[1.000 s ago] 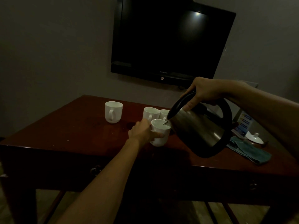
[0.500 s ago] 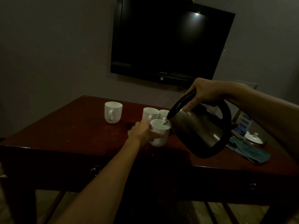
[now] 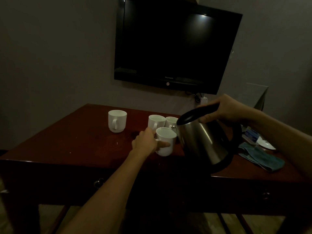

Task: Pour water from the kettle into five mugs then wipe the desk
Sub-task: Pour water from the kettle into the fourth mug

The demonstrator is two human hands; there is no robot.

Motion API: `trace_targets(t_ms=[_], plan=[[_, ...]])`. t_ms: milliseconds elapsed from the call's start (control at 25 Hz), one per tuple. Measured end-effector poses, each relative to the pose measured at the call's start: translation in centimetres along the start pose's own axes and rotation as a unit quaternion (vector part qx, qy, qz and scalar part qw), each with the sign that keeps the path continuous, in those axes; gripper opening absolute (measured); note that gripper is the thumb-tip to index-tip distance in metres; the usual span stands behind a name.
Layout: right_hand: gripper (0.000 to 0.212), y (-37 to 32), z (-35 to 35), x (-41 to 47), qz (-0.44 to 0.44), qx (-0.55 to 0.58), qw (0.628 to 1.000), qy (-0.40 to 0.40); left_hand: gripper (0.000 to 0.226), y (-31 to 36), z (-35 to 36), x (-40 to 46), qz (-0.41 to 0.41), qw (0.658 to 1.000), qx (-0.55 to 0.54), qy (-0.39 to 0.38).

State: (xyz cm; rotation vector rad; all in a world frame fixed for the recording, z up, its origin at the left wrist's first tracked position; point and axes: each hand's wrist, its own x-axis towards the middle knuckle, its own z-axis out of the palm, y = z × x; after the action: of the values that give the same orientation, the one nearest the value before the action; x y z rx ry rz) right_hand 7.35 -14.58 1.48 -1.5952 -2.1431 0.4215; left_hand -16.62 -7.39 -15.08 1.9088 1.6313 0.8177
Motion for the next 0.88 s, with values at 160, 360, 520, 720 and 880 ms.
trace_targets(t_ms=[160, 360, 520, 720, 880], plan=[[0.05, 1.5, 1.1, -0.4, 0.008, 0.05, 0.997, 0.053, 0.058, 0.1, 0.5, -0.2, -0.002, 1.0, 0.011, 0.023], [0.063, 4.7, 2.9, -2.2, 0.01, 0.147, 0.98, 0.137, 0.067, 0.0, 0.7, 0.2, -0.011, 0.999, 0.027, 0.042], [0.064, 7.1, 5.4, -3.8, 0.009, 0.211, 0.958, 0.196, 0.062, -0.1, 0.9, 0.0, -0.012, 0.998, 0.038, 0.054], [0.064, 8.1, 6.0, -3.7, 0.001, 0.236, 0.947, 0.219, 0.067, -0.3, 1.0, -0.6, -0.026, 0.997, 0.044, 0.064], [0.065, 8.2, 6.1, -3.7, -0.01, 0.244, 0.944, 0.223, 0.067, -0.5, 1.0, -1.0, -0.038, 0.994, 0.046, 0.097]])
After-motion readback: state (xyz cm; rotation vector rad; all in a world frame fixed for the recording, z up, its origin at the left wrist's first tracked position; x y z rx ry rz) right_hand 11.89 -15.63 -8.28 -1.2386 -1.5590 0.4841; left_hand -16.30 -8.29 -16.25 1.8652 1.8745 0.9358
